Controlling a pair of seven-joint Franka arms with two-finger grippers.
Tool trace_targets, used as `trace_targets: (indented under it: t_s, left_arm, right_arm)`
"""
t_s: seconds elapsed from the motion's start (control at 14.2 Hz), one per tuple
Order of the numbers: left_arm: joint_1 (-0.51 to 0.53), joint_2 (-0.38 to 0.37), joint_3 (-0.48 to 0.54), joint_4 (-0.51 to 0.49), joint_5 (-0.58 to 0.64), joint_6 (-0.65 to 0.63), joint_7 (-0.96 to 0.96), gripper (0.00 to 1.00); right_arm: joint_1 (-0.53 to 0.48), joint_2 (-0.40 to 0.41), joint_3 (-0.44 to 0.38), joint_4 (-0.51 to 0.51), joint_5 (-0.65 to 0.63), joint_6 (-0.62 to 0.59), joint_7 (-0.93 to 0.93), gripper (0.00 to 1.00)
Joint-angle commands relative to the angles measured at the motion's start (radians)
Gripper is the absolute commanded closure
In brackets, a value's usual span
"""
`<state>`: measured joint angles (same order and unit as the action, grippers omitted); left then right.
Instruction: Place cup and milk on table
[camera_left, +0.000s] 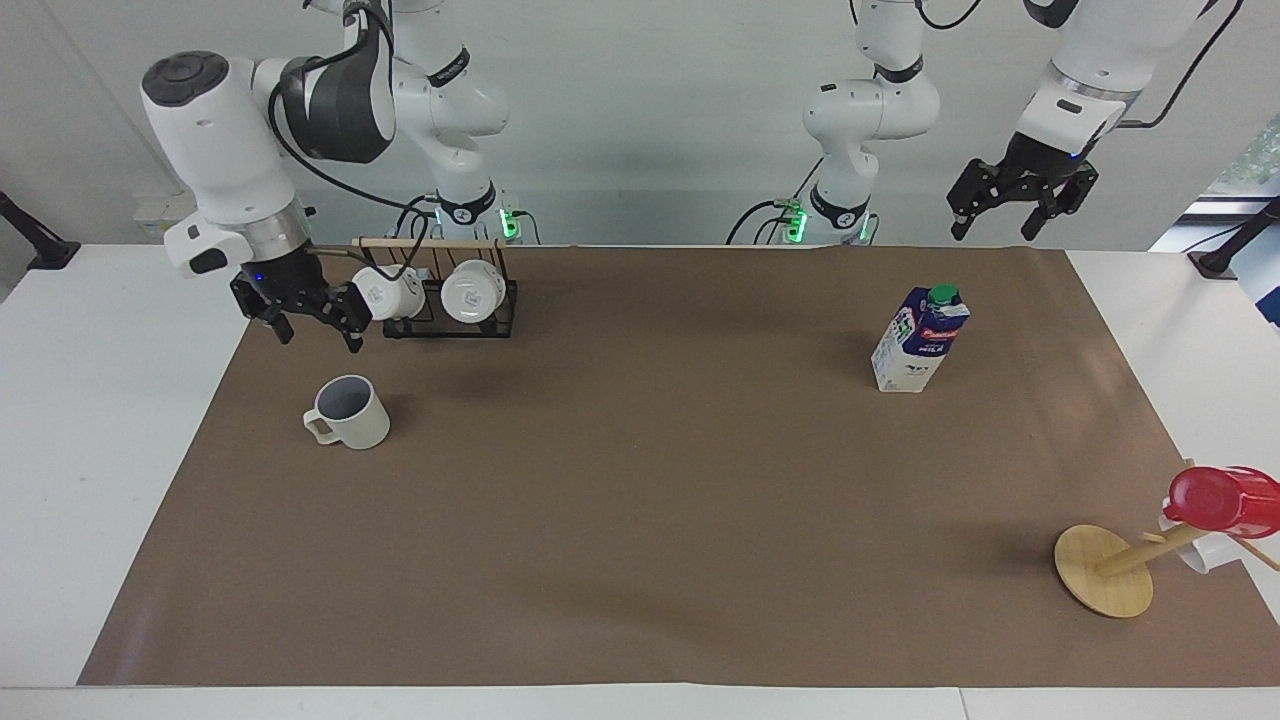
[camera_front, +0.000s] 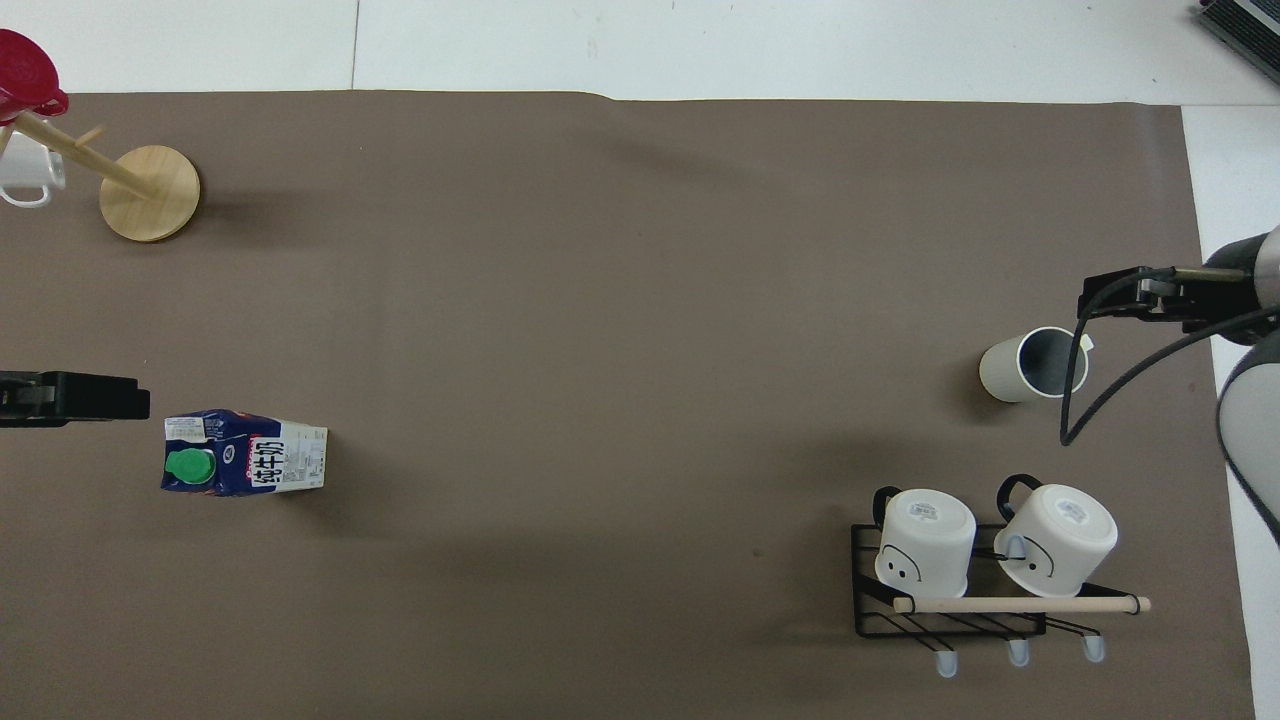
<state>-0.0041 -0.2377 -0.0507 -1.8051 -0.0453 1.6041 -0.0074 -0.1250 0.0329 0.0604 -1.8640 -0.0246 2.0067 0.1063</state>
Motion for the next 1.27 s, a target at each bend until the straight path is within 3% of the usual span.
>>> trace_targets:
  t_s: [0.0,0.71,0.85,0.99,1.13,1.2]
  left_arm:
    - [0.019,-0.023,-0.009,-0.022,0.007,-0.018,0.07,0.0]
    - [0.018,-0.041,-0.009,-0.147,0.008,0.052,0.078,0.0]
    - [0.018,-0.054,-0.009,-0.204,0.008,0.097,0.078,0.0]
    - [0.018,-0.058,-0.009,-0.229,0.008,0.108,0.078,0.0]
    - [0.018,-0.058,-0.009,-0.272,0.008,0.149,0.078,0.0]
    - [0.018,-0.058,-0.009,-0.295,0.008,0.173,0.08,0.0]
  right_arm:
    - [-0.001,0.05,0.004,-0.041,0.0,0.087,-0.007,0.0]
    - [-0.007,0.073,0.004,-0.268,-0.001,0.293,-0.031,0.0]
    - [-0.007,0.078,0.005,-0.29,-0.003,0.334,-0.06,0.29]
    - [-0.007,0.082,0.004,-0.29,-0.003,0.337,-0.129,0.68]
    - [-0.008,0.082,0.004,-0.29,-0.003,0.33,-0.181,1.0]
    - [-0.008,0.082,0.004,-0.29,-0.003,0.327,-0.18,1.0]
